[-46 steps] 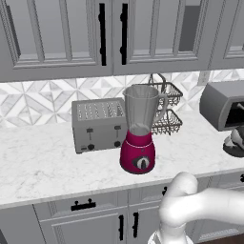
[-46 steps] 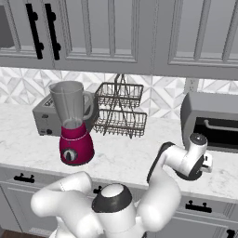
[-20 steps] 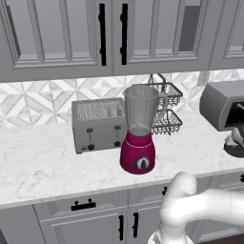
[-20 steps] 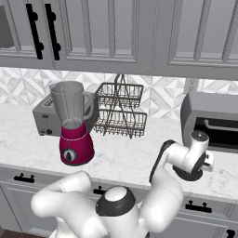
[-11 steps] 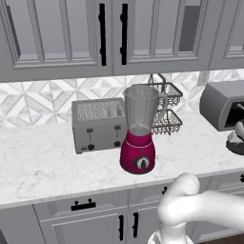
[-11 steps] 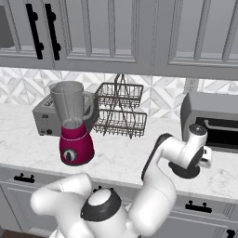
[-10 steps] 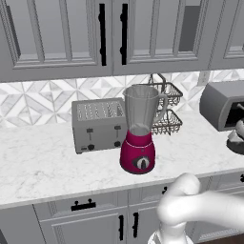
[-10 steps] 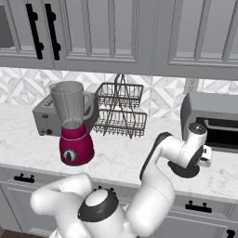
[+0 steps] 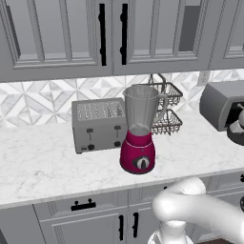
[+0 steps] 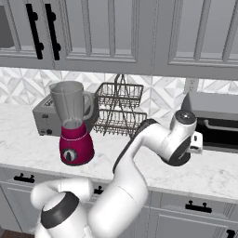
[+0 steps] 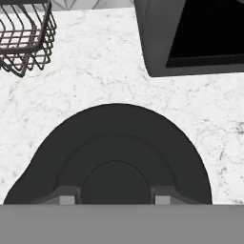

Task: Close the lid blender by securely placing the lid on top.

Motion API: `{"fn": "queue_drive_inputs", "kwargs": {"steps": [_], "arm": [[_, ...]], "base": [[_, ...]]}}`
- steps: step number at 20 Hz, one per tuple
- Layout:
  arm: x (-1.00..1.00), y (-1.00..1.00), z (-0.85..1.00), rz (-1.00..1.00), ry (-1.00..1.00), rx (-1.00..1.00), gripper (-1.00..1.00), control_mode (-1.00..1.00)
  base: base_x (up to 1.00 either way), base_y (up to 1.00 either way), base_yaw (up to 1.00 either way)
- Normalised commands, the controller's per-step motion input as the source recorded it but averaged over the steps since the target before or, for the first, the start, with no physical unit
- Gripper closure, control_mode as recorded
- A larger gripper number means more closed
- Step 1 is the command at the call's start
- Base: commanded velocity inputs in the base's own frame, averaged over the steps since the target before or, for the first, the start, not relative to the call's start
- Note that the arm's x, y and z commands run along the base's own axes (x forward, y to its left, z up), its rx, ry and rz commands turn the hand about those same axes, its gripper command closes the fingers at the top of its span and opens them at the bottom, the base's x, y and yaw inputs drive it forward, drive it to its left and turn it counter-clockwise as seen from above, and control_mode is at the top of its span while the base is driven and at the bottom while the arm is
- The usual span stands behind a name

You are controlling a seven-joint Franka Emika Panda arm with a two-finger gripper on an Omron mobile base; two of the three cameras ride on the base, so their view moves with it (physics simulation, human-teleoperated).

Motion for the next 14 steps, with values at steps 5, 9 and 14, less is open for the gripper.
{"fn": "queue_drive_inputs", "kwargs": {"steps": [5,9,14], "arm": [[-0.23,0.64,0.95,0.05,-0.1,0.0,1.0,-1.0],[-0.16,0.67,0.88,0.07,0.0,0.0,1.0,-1.0],[-0.18,0.68,0.88,0.09,0.0,0.0,1.0,-1.0]], "base": [[0.0,0.0,0.0],[0.0,0.0,0.0],[0.0,0.0,0.0]]}}
